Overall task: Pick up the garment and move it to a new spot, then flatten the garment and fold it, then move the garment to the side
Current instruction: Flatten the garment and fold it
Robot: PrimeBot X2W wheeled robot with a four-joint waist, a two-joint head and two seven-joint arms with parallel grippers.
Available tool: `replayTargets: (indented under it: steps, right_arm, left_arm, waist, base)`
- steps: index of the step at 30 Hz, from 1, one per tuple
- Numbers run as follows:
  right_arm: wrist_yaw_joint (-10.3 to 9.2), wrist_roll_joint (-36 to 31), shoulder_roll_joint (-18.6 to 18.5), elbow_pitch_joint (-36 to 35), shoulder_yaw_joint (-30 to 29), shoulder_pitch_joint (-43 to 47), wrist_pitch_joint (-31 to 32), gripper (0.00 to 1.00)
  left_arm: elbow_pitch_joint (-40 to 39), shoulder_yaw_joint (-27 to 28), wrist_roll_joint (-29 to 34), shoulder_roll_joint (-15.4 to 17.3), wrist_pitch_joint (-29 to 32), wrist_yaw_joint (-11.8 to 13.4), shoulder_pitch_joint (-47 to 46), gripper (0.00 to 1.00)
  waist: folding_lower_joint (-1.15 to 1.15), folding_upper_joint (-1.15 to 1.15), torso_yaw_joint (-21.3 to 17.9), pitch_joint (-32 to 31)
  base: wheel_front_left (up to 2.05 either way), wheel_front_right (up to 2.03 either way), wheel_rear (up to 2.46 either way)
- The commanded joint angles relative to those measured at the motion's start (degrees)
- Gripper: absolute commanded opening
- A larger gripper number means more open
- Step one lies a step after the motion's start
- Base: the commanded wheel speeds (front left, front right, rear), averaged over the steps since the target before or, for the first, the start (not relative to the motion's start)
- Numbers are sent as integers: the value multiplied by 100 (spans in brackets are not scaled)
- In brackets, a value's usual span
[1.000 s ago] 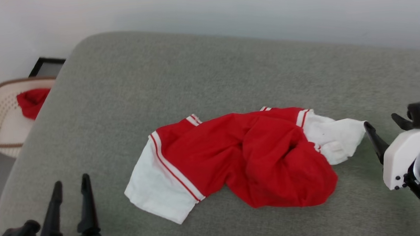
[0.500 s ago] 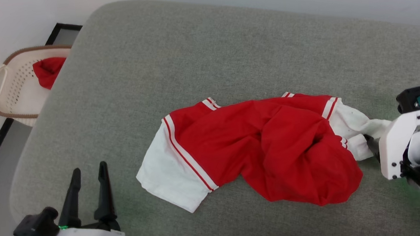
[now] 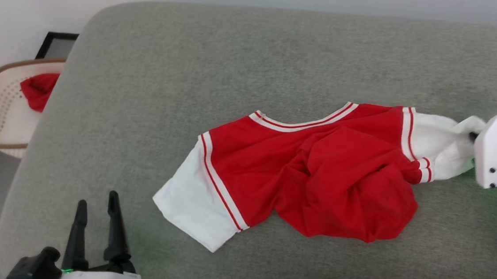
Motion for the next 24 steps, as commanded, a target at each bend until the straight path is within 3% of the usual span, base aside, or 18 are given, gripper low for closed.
replayTargets:
  steps: [1,10,17,18,19,21,24]
  right_arm:
    - [-8,42,-82,-87,-100,67,-37,0]
    - [-8,-31,-417,-458,-754,524,24,0]
    - [-8,-72,-371,-481,-1182,1011,35,0]
    - [-8,-88,-349,-442,-1195,1050,15,11]
    - [-8,-81,-295,-401,-1205,1056,-16,29]
    - [-8,-108,-258,-345,-1186,1080,-74,100]
    - [-8,-102,-190,-321,-1141,1038,-87,100]
  left_arm:
    - [-29,28,29,59,1,-20,63,100]
    - [-40,-67,-13,171,1,-21,134,100]
    - [26,-168,-67,270,1,-22,171,100]
    - [44,-186,-70,287,1,-22,178,100]
    - [59,-199,-83,311,1,-22,191,100]
    - [90,-240,-109,352,1,-22,196,100]
    - [111,-274,-155,432,1,-22,218,100]
  waist:
    - [0,0,-157,-82]
    - [0,0,-564,-234]
    - [0,0,-750,-306]
    - [0,0,-775,-317]
    - [0,0,-809,-333]
    - [0,0,-858,-364]
    - [0,0,-965,-441]
  base:
    - [0,0,0]
    - [0,0,0]
    - [0,0,0]
    - [0,0,0]
    - [0,0,0]
    - [0,0,0]
    - [0,0,0]
